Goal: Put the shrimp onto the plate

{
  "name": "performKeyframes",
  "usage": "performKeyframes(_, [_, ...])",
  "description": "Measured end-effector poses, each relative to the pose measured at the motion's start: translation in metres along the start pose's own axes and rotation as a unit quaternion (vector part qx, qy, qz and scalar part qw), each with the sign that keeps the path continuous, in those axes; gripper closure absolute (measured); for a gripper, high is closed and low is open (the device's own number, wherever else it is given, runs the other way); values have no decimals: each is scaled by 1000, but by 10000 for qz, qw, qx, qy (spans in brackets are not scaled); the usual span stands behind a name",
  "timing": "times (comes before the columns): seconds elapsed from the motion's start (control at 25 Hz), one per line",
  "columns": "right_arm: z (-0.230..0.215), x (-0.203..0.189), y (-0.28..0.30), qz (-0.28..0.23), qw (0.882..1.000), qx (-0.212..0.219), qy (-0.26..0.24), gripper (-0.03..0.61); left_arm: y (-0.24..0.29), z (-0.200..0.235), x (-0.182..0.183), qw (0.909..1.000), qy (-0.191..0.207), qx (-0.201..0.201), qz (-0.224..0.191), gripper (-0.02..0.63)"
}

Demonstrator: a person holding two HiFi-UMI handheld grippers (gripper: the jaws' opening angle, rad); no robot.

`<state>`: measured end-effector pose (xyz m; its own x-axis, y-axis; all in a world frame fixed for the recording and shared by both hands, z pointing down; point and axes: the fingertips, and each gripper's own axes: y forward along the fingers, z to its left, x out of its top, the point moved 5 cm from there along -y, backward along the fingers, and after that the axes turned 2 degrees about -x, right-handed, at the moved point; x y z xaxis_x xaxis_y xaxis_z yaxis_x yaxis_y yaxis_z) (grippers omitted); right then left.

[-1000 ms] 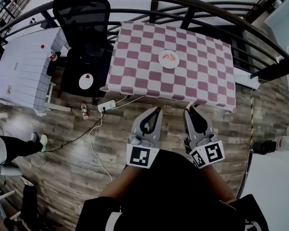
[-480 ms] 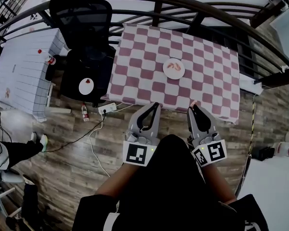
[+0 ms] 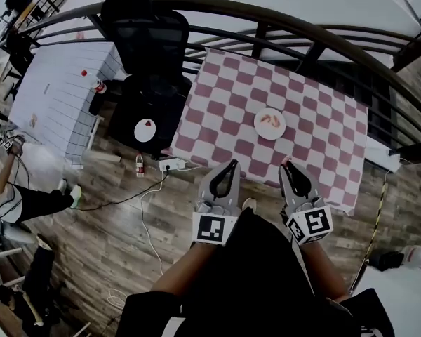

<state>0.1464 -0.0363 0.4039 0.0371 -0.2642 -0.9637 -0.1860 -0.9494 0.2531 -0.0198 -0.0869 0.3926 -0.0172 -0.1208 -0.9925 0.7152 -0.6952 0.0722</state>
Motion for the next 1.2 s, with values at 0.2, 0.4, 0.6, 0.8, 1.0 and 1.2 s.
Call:
performKeyframes(0.2, [-25, -12, 31, 405, 9987, 297, 5, 523, 15, 1, -7, 9996, 17, 280, 86, 606])
performKeyframes(0.4, [-49, -38, 66, 752, 9963, 425, 32, 523, 36, 0, -18, 9993, -238, 241, 163, 606])
performKeyframes(0.6, [-63, -66, 101, 1119, 9913, 630, -275, 523, 51, -3, -19, 9995, -32, 290, 91, 606])
performKeyframes(0.8, [-78, -98, 132, 1499, 9843, 728, -580, 523, 61, 4, -18, 9984, 21, 546, 158, 606])
performKeyframes(1.0, [-99, -132, 163, 1780, 9753, 749, -1073, 523, 73, 8, -16, 9963, 146, 820, 223, 606])
performKeyframes(1.2, [-110, -170, 179, 2217, 9690, 627, -889, 523, 78, 2, -19, 9963, 211, 773, 317, 606])
